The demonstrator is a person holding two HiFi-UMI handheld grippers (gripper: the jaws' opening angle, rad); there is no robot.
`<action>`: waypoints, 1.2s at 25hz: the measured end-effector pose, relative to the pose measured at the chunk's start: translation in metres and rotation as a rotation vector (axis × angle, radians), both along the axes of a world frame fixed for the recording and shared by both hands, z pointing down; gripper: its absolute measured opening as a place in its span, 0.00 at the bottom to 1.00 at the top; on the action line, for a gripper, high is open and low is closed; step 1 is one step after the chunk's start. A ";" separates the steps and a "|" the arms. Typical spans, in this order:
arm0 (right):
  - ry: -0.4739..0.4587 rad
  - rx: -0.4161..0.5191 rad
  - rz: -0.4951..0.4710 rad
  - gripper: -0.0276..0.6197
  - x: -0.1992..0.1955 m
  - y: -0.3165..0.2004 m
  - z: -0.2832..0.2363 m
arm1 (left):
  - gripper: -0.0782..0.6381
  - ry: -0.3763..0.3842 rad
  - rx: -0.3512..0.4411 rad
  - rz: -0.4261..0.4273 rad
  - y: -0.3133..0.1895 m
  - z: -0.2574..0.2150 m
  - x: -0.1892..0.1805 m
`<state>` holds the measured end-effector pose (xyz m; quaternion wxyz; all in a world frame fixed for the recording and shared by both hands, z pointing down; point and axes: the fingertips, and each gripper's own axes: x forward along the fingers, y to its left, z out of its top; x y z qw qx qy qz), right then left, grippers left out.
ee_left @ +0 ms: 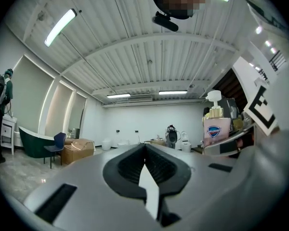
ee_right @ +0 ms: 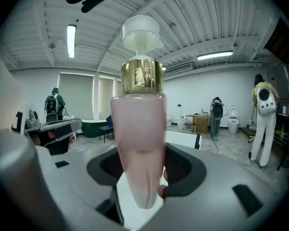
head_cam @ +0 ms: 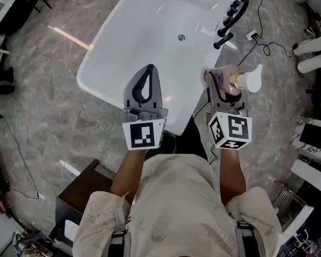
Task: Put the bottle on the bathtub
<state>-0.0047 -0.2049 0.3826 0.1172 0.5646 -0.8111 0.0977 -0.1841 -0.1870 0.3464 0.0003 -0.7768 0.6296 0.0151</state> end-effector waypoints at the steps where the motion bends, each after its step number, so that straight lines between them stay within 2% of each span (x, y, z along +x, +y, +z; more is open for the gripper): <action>1: -0.002 -0.014 0.011 0.37 0.007 -0.004 0.010 | 0.11 -0.002 -0.010 0.013 -0.004 0.007 0.008; 7: 0.001 -0.085 0.044 0.37 0.036 -0.036 0.065 | 0.11 0.011 -0.090 0.049 -0.038 0.054 0.040; 14: -0.001 -0.219 0.061 0.37 0.061 -0.058 0.141 | 0.11 -0.024 -0.181 0.087 -0.070 0.107 0.075; 26: 0.012 -0.427 0.054 0.37 0.068 -0.068 0.271 | 0.11 -0.044 -0.338 0.132 -0.094 0.189 0.111; 30: 0.032 -0.451 0.035 0.37 0.072 -0.076 0.307 | 0.11 -0.069 -0.387 0.130 -0.098 0.211 0.119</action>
